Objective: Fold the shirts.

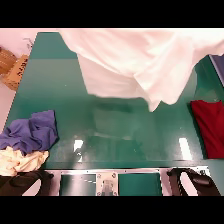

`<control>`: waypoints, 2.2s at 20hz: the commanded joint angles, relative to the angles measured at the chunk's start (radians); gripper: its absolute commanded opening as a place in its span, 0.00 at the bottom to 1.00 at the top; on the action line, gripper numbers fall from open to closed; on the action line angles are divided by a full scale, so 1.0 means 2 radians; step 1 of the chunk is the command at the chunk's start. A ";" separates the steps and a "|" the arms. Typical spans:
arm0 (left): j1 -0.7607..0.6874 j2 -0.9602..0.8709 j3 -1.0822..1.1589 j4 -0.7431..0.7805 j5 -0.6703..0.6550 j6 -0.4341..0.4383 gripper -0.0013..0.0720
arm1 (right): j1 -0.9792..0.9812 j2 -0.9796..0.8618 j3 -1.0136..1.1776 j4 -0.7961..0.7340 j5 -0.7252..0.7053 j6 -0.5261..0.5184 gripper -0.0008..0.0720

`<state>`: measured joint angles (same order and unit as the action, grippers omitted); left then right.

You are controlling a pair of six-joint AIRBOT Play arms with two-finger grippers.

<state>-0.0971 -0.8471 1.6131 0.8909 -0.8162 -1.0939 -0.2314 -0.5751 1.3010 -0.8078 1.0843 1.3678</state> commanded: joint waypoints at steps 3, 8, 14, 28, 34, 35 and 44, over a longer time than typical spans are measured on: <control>0.000 -0.026 -0.020 0.023 -0.059 -0.005 0.05 | -0.001 0.000 -0.034 0.002 0.000 0.006 0.03; 0.000 -0.107 -0.156 0.004 -0.067 -0.017 0.05 | 0.010 -0.060 -0.191 0.018 -0.029 -0.005 0.03; 0.000 -0.267 -0.285 -0.114 -0.045 0.005 0.05 | 0.056 -0.252 -0.309 0.038 -0.156 -0.036 0.03; 0.000 -0.334 -0.291 -0.133 -0.073 0.015 0.05 | -0.093 -0.288 -0.215 0.032 0.061 -0.062 0.73; 0.000 -0.334 -0.291 -0.134 -0.073 0.024 0.05 | -0.003 -0.278 -0.335 0.032 -0.041 -0.074 0.82; 0.000 -0.334 -0.291 -0.134 -0.073 0.024 0.05 | 0.019 -0.292 -0.336 0.033 -0.060 -0.073 0.82; 0.000 -0.334 -0.291 -0.134 -0.071 0.024 0.05 | 0.096 -0.347 -0.340 0.046 -0.049 -0.065 0.65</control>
<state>-0.0963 -1.5150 1.0309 0.6235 -0.9619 -1.0454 -0.0704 -1.2568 0.6262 -0.7189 0.9821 1.2289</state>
